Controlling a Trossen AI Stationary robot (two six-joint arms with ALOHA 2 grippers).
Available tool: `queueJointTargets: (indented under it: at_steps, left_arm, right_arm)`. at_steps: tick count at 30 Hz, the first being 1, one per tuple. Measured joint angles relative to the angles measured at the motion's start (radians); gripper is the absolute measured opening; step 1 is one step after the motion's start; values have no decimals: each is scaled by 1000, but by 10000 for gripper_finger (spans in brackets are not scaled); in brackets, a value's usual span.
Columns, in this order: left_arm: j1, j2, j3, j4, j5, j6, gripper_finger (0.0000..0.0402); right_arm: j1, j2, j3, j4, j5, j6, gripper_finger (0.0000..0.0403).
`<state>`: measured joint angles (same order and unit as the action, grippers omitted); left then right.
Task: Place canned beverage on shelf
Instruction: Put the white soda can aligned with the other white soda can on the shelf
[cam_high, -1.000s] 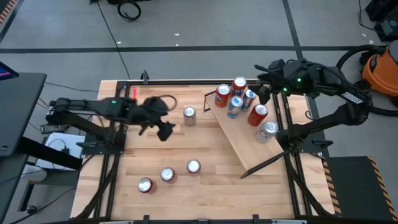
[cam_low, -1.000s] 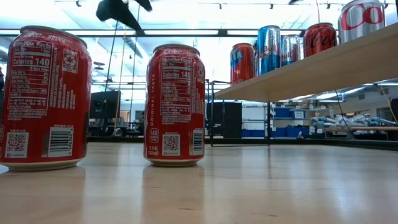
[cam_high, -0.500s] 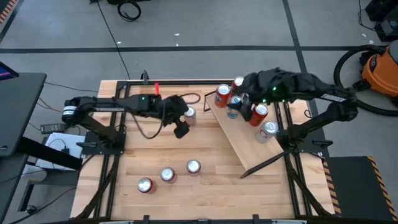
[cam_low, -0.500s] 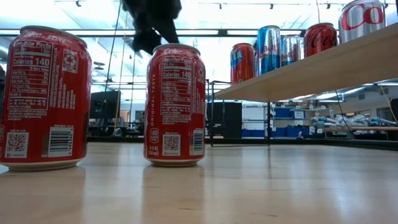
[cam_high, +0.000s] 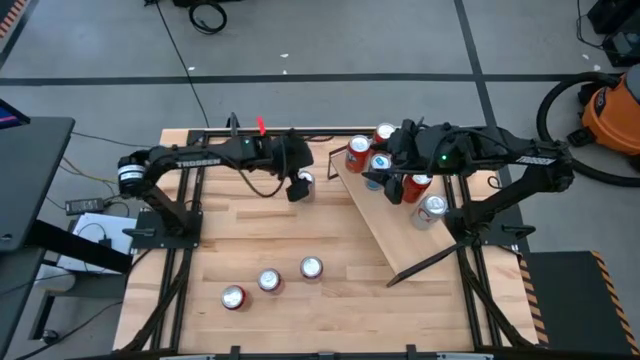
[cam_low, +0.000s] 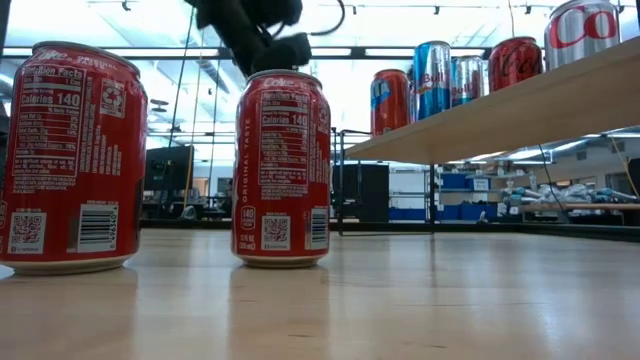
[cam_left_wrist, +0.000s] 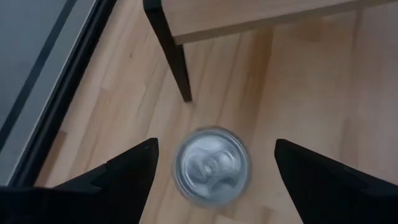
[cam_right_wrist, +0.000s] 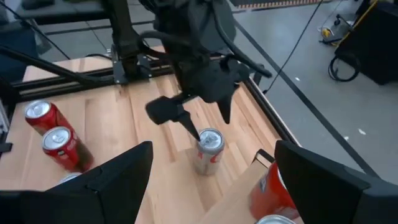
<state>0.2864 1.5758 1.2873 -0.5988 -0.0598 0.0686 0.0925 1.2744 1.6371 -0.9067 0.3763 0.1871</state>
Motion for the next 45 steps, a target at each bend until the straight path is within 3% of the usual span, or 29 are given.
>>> queueJointTargets:
  at_steps: [12,24,30,36,45]
  left_arm:
    - [48,127,0,15,86,-4,332]
    - [51,153,2,-4,95,-109,332]
    - [36,153,3,-22,70,-276,315]
    - [-11,153,3,-25,-28,-466,298]
    - [-66,153,3,-31,-108,-856,298]
  right_arm:
    - [8,-1,0,-4,21,3,348]
    - [13,-1,0,-12,25,2,348]
    - [13,-1,0,-15,31,11,348]
    - [13,-1,0,-15,34,11,348]
    - [13,-1,0,-15,34,-4,348]
